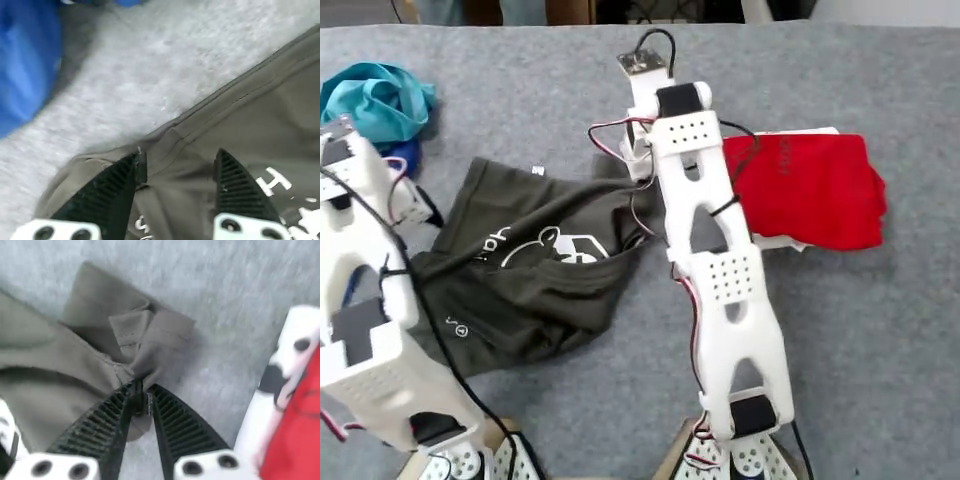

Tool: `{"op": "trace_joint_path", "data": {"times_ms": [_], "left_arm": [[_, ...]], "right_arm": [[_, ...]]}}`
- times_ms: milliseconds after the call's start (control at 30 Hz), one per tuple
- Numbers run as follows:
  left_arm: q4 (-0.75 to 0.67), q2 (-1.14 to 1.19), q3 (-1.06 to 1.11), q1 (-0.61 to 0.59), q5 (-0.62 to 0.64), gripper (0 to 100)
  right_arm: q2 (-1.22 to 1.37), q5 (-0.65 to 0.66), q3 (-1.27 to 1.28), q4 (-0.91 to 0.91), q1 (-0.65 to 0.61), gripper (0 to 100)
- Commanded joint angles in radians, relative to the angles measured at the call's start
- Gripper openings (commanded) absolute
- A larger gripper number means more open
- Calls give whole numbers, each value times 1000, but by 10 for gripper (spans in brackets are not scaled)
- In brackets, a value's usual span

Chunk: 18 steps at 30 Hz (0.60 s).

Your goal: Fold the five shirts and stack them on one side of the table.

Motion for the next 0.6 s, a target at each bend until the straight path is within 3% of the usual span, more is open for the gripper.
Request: {"op": "trace_joint_path", "data": {"times_ms": [0, 67, 167, 333, 433, 567], "left_arm": [[-34, 9, -15, 36, 37, 234], [-61, 32, -15, 44, 37, 234], [-112, 72, -33, 58, 44, 234], [-115, 143, -170, 104, 189, 238], [-114, 203, -269, 156, 227, 238], [-114, 304, -371, 239, 227, 234]], "right_arm": [[-163, 20, 193, 6, -6, 16], [-206, 17, 268, 5, 9, 51], [-259, -55, 286, 2, 46, 187], [-335, -58, 288, 3, 48, 379], [-378, -92, 295, 5, 40, 369], [-429, -152, 335, 6, 0, 260]]}}
